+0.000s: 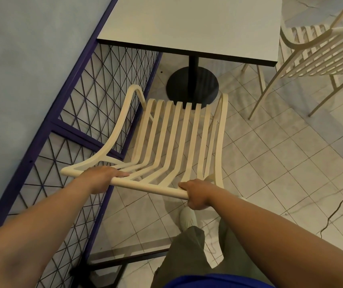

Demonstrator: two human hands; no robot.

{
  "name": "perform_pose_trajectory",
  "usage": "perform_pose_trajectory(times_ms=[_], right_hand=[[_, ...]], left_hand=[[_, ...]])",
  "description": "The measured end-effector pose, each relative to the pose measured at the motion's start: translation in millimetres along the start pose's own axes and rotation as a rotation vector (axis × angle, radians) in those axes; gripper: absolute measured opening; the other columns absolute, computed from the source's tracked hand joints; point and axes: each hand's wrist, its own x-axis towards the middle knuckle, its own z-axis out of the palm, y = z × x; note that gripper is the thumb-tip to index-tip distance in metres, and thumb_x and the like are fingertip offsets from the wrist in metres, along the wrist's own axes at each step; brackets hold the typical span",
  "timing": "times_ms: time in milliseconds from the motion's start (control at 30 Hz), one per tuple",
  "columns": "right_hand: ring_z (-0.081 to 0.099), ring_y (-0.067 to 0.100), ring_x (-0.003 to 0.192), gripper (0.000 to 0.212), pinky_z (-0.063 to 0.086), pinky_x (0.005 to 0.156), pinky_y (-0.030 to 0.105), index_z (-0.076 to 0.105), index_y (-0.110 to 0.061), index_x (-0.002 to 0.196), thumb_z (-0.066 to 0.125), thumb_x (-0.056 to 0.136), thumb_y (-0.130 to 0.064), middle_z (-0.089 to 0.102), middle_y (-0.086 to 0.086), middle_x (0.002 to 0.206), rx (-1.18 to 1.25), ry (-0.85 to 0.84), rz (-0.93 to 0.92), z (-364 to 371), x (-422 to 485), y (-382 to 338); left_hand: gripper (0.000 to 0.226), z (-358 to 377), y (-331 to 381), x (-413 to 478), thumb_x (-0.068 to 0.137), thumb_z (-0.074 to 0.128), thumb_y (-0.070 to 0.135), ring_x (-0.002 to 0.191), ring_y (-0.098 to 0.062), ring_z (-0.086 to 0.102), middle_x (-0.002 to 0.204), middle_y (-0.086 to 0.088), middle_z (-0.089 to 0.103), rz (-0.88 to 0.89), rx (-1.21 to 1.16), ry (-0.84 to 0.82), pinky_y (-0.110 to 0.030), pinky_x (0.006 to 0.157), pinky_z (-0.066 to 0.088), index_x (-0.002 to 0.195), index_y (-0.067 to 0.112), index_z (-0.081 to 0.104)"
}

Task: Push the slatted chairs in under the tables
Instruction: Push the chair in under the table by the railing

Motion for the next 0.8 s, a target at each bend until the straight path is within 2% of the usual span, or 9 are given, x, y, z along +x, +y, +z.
perform_pose_trajectory(times_ms=[133,267,333,433,600,800], right_hand=[[0.055,0.02,0.095,0.051,0.046,0.086,0.034,0.05,-0.021,0.133,0.069,0.087,-0.029,0.06,0.005,0.114,0.032,-0.026,-0.013,-0.1,1.1,2.5],[0.053,0.019,0.094,0.056,0.041,0.082,0.033,0.05,-0.019,0.132,0.064,0.089,-0.052,0.056,0.001,0.113,0.098,-0.103,-0.02,-6.4,1.6,2.9],[0.054,0.023,0.106,0.066,0.041,0.089,0.035,0.046,-0.018,0.139,0.059,0.089,-0.059,0.057,0.007,0.129,0.11,-0.124,-0.009,-13.7,-0.2,2.5],[0.039,0.03,0.138,0.084,0.033,0.11,0.044,0.029,-0.02,0.154,0.05,0.089,-0.069,0.037,0.008,0.156,0.097,-0.088,0.024,-27.6,-4.6,2.1],[0.031,0.029,0.144,0.078,0.028,0.116,0.044,0.031,-0.017,0.154,0.042,0.094,-0.066,0.033,0.007,0.159,0.056,-0.015,0.056,-56.0,-10.8,8.9],[0.031,0.028,0.144,0.072,0.028,0.116,0.043,0.032,-0.013,0.153,0.042,0.098,-0.059,0.034,0.008,0.158,0.088,0.076,0.093,-83.4,-34.1,30.8]], left_hand=[[0.08,-2.0,-1.3,-1.8,0.091,0.058,0.017,0.12,-0.018,0.052,0.145,0.012,0.049,0.016,-0.025,-0.027,-0.034,0.084,0.049,0.147,0.062,0.023],[0.089,-13.2,-2.4,0.8,0.078,0.069,0.026,0.116,-0.018,0.055,0.141,0.004,0.051,0.024,-0.22,-0.186,-0.04,0.095,0.052,0.149,0.056,0.025],[0.086,-21.9,-0.4,5.8,0.073,0.067,0.028,0.122,-0.021,0.053,0.146,0.004,0.047,0.038,-0.364,-0.234,-0.044,0.103,0.047,0.146,0.057,0.031],[0.081,-36.3,7.8,13.4,0.075,0.063,0.033,0.135,-0.018,0.041,0.155,0.006,0.04,0.07,-0.432,-0.195,-0.044,0.113,0.035,0.151,0.045,0.035],[0.062,-61.9,34.1,11.5,0.092,0.066,0.035,0.133,-0.021,0.049,0.148,0.001,0.05,0.008,-0.496,-0.044,-0.039,0.11,0.039,0.149,0.03,0.044],[0.06,-82.8,85.3,9.4,0.094,0.066,0.038,0.13,-0.022,0.051,0.146,-0.003,0.052,0.098,-0.489,-0.05,-0.04,0.108,0.042,0.149,0.027,0.043]])
